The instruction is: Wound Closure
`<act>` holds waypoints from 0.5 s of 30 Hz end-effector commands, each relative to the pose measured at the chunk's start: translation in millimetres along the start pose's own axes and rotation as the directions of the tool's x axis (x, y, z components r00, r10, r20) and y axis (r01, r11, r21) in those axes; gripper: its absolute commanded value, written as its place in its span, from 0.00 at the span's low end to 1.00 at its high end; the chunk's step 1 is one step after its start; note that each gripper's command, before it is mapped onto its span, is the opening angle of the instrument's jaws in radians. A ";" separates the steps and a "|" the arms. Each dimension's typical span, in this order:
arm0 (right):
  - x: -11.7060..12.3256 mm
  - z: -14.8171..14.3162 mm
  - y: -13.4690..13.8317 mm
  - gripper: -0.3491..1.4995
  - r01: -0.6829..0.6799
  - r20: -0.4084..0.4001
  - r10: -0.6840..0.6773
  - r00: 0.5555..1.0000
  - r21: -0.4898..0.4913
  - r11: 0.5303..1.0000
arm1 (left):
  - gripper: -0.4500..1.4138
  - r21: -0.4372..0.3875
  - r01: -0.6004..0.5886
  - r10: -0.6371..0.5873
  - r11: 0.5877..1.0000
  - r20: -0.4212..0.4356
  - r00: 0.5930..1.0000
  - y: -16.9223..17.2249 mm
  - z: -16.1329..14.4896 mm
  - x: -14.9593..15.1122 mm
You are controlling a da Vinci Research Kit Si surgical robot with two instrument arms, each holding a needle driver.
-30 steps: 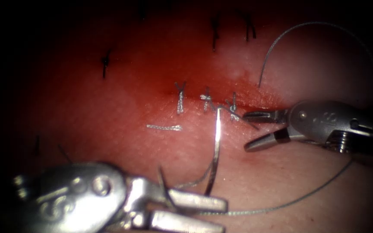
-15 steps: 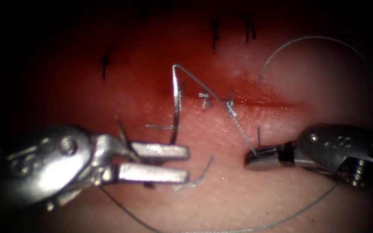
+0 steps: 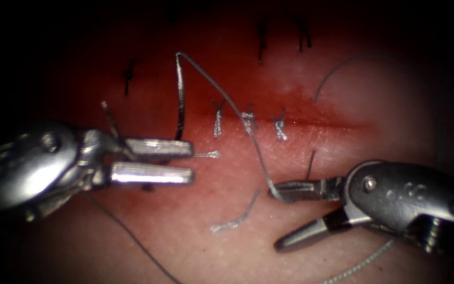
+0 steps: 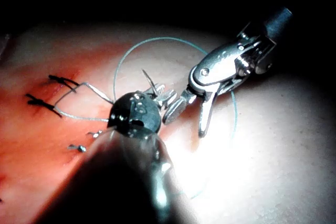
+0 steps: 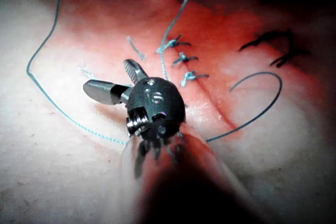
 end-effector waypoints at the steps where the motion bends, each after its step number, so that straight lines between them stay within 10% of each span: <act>1: -0.3 0.5 1.8 0.91 0.023 -0.014 -0.024 1.000 -0.024 0.999 | 0.00 0.014 -0.002 0.002 1.000 0.007 1.000 -0.6 0.3 0.1; 15: -6.2 0.8 6.5 0.87 0.126 0.090 -0.117 0.989 -0.092 0.988 | 0.00 0.069 -0.012 0.009 0.998 0.044 0.999 -1.0 -0.3 -0.2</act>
